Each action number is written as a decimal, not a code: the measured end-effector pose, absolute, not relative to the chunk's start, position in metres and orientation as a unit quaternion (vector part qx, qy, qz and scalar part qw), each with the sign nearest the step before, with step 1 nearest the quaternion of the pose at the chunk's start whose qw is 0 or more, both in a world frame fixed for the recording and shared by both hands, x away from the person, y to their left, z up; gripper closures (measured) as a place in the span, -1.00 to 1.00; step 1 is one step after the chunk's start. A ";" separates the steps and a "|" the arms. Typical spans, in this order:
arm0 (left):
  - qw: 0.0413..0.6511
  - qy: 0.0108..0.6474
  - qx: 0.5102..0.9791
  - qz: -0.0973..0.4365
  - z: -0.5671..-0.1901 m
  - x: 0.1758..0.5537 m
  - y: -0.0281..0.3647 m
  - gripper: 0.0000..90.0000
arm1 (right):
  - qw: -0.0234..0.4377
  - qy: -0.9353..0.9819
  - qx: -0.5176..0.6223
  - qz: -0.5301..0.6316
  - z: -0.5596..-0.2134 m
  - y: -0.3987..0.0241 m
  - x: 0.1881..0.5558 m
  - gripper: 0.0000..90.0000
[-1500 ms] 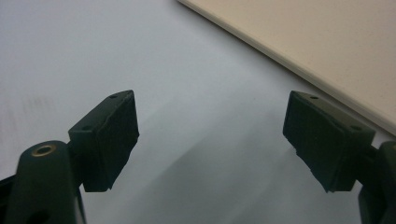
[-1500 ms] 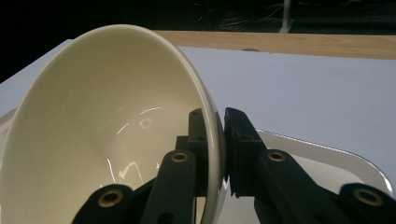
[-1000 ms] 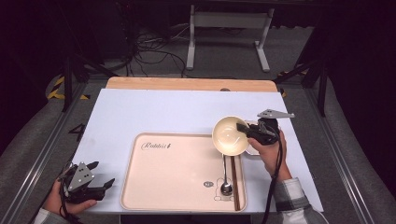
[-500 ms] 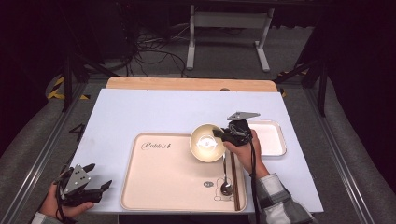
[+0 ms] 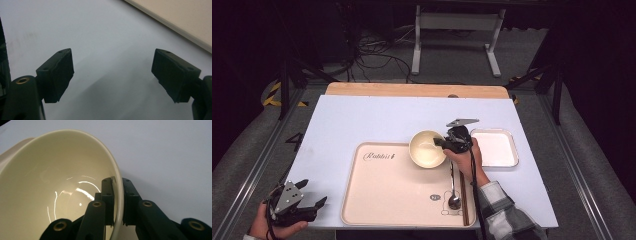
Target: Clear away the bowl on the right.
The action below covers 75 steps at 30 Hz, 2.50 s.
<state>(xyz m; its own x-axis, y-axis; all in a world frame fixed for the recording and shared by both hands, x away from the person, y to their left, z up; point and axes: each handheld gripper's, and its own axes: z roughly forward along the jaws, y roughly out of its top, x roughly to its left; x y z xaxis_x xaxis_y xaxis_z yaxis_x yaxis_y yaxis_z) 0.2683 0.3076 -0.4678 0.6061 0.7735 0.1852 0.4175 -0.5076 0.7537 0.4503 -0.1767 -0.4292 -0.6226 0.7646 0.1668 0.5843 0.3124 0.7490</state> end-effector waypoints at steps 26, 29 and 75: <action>0.344 0.357 0.829 0.260 -0.467 0.270 0.308 -0.58 | 0.143 0.824 0.357 0.415 -0.415 -0.173 0.438 0.24; 0.345 0.357 0.829 0.260 -0.467 0.270 0.307 -0.58 | 0.149 0.832 0.340 0.413 -0.413 -0.174 0.435 0.13; 0.347 0.344 0.835 0.255 -0.466 0.280 0.301 -0.58 | 0.211 0.842 0.297 0.398 -0.379 -0.218 0.401 -0.29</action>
